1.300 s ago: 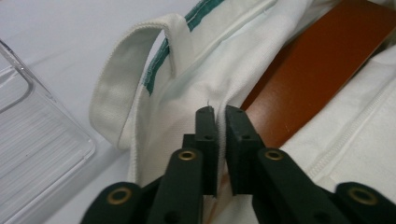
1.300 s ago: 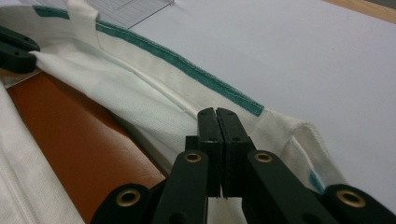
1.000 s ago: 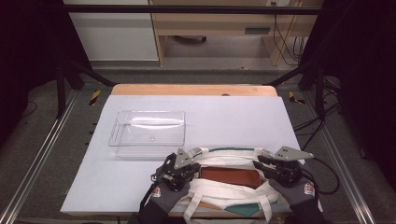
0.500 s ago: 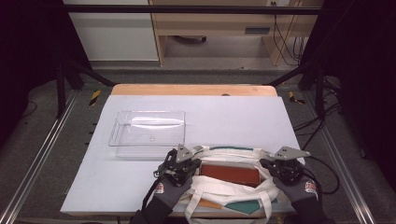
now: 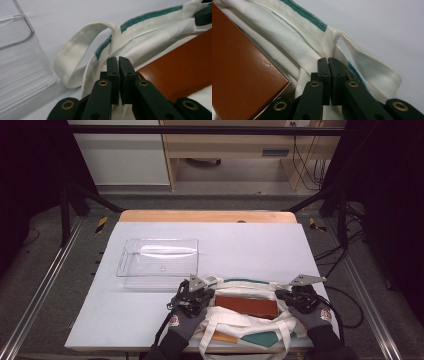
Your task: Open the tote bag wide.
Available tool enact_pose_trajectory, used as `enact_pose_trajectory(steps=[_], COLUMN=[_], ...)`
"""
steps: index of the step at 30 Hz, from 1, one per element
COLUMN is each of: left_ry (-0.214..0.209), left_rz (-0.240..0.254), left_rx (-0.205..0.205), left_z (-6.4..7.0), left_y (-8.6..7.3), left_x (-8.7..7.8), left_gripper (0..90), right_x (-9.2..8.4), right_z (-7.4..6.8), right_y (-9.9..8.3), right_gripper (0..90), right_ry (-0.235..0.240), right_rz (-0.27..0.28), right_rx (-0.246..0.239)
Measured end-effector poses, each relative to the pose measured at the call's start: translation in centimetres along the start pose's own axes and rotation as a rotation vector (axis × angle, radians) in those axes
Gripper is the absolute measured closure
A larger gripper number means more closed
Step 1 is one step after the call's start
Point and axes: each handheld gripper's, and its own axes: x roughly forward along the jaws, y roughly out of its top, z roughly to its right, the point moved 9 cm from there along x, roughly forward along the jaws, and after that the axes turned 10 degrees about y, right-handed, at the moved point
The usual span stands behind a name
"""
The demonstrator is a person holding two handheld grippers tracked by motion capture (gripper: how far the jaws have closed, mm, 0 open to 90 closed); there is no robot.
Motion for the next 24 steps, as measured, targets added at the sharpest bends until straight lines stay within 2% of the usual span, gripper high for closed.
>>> enact_pose_trajectory(steps=[3, 7, 12, 14, 15, 17, 19, 22, 24], left_ry=[0.012, -0.001, -0.054, -0.052, -0.049, -0.06, -0.057, -0.066, -0.078], left_rz=[0.016, 0.045, 0.057, 0.066, 0.07, 0.079, 0.086, 0.088, 0.092], left_rx=[0.013, 0.022, 0.025, 0.048, 0.061, 0.064, 0.082, 0.09, 0.089], left_z=[0.0, -0.1, 0.6, 0.8, 0.9, 0.9, 0.8, 0.6, 0.7], left_y=[-0.1, -0.2, 0.3, 0.6, 0.7, 0.9, 0.8, 0.3, 0.1], left_x=[0.1, -0.3, -1.8, -2.6, -3.1, -4.2, -5.4, -6.6, -7.0], left_gripper=[86.9, 86.0, 75.6, 69.7, 69.7, 68.0, 66.6, 66.8, 70.3], right_x=[-0.2, -1.2, -3.7, -4.8, -5.3, -5.9, -6.0, -5.6, -5.2], right_z=[-0.1, -0.4, -1.4, -2.2, -2.7, -3.9, -5.1, -6.1, -6.2], right_y=[0.1, 0.7, 1.8, 2.3, 2.5, 2.8, 2.6, 1.7, 1.0], right_gripper=[87.9, 86.3, 79.5, 78.3, 77.7, 76.7, 76.2, 77.4, 83.3], right_ry=[-0.01, -0.016, -0.039, -0.038, -0.039, -0.016, 0.024, 0.058, 0.063], right_rz=[0.009, 0.06, 0.15, 0.178, 0.183, 0.189, 0.178, 0.128, 0.093], right_rx=[-0.011, -0.028, -0.058, -0.078, -0.097, -0.106, -0.092, -0.078, -0.076])
